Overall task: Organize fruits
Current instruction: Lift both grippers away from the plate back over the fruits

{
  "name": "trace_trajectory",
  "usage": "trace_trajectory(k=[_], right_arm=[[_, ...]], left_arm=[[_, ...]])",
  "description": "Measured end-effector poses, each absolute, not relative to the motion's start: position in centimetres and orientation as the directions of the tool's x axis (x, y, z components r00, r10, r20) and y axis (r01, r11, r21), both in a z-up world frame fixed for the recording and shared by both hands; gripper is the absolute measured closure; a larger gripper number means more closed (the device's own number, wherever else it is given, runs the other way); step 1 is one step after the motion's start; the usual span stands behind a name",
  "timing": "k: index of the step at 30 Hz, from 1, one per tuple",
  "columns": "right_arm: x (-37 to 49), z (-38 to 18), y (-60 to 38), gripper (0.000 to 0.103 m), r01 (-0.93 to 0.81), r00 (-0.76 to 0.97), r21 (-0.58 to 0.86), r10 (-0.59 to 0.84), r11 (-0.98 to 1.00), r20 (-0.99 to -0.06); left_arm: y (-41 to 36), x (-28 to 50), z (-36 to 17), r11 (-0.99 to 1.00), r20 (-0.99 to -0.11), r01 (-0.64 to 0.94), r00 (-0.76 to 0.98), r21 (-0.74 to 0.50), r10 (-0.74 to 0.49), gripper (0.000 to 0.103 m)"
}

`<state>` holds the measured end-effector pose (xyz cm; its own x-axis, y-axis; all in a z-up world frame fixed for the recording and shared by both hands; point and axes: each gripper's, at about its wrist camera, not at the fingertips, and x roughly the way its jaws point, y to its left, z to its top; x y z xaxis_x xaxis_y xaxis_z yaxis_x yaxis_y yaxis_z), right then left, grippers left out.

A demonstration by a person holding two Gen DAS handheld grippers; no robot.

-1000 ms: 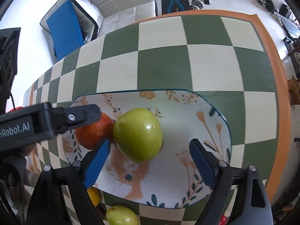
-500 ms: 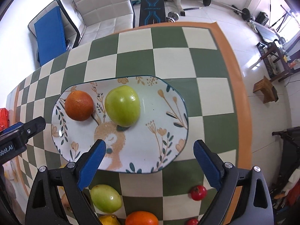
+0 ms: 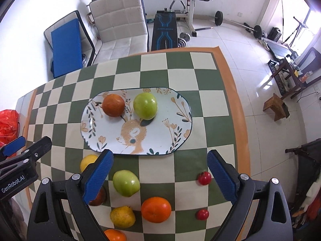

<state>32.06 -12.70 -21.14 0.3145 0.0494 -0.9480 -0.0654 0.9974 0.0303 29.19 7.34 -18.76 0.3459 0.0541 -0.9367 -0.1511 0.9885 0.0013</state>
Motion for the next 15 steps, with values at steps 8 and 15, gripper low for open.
trace_trajectory(k=[8,15], right_arm=[[27.6,-16.3,-13.2,0.006,-0.066,0.385,0.022,0.046,0.998,-0.922],[25.2,-15.3,-13.7,0.006,-0.061,0.395,0.038,0.059,0.997,-0.917]], left_arm=[[6.4,26.0,-16.4,0.99,-0.917,-0.144,0.395,-0.011,0.047,0.015],[6.0,24.8,-16.1,0.988,-0.908,-0.155,0.417,-0.015,0.051,0.015]])
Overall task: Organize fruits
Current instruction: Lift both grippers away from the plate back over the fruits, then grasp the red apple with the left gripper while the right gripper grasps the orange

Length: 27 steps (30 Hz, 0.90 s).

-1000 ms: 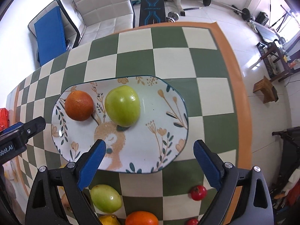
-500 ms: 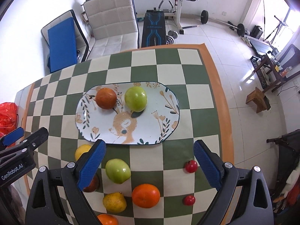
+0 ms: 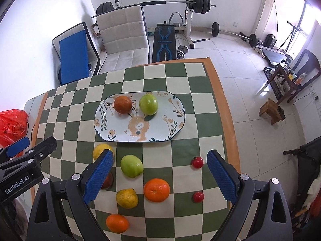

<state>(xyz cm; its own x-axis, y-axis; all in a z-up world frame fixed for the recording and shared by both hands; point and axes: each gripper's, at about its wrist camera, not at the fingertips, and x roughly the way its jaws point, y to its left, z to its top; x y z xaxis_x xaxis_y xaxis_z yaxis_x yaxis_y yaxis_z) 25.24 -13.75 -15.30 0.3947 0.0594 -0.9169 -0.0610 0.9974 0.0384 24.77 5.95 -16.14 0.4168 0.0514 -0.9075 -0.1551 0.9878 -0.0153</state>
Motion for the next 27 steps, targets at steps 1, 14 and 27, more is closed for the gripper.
trace_trajectory(k=[1,14,27], right_arm=[[25.0,-15.2,-13.8,0.006,-0.061,0.396,0.041,0.062,0.997,-0.916],[25.6,-24.0,-15.0,0.006,0.0,0.191,0.165,0.162,0.986,-0.968],[23.8,-36.5,-15.8,0.007,0.083,-0.066,0.19,0.195,0.978,-0.979]], left_arm=[[6.0,24.8,-16.2,0.987,-0.908,-0.157,0.417,-0.018,0.05,0.015],[8.9,25.7,-24.1,0.973,-0.968,-0.232,0.244,0.002,0.061,0.001],[5.8,26.9,-35.4,0.987,-0.995,-0.154,-0.078,-0.051,-0.063,0.001]])
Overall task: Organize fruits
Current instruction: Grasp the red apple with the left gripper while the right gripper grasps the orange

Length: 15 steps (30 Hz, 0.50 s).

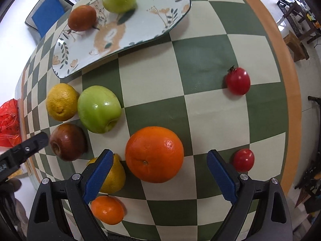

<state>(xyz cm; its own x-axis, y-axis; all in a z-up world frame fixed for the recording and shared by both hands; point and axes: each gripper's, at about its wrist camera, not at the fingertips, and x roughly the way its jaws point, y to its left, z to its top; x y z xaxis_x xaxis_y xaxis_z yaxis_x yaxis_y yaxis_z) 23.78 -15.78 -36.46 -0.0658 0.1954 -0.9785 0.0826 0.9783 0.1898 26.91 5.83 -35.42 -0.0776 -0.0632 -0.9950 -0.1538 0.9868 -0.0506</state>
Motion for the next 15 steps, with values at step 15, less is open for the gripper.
trace_trajectory(k=[15], right_arm=[[23.8,-39.3,-14.2,0.035,0.07,-0.134,0.222,0.23,0.973,-0.964]], left_arm=[[4.7,24.1,-38.1,0.997,-0.991,-0.076,-0.132,-0.022,-0.032,0.039]])
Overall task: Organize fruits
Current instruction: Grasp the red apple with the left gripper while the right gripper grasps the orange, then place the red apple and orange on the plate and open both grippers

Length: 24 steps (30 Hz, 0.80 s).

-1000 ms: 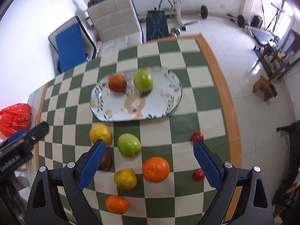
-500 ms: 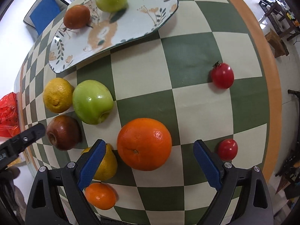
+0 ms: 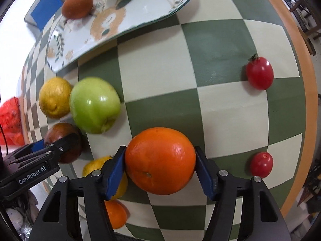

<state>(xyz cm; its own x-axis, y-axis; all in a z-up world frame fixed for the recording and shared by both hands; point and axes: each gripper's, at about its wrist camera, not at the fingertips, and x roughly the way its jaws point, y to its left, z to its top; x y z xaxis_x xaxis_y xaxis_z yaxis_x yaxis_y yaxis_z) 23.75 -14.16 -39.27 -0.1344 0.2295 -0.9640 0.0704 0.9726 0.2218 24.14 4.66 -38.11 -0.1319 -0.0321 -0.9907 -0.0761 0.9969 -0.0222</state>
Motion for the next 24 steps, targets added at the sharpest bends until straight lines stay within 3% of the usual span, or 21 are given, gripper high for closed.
trace_trajectory(k=[16,24], right_arm=[[22.9,-40.0,-14.0,0.034,0.054,-0.206,0.205,0.211,0.977,-0.955],[22.9,-39.6,-14.5,0.035,0.06,-0.16,0.205,0.212,0.977,-0.964]], left_arm=[[6.5,22.7,-37.9,0.991,-0.992,-0.124,-0.109,-0.042,-0.056,0.039],[6.9,23.3,-36.5,0.992,-0.994,-0.119,-0.095,-0.047,-0.059,0.039]])
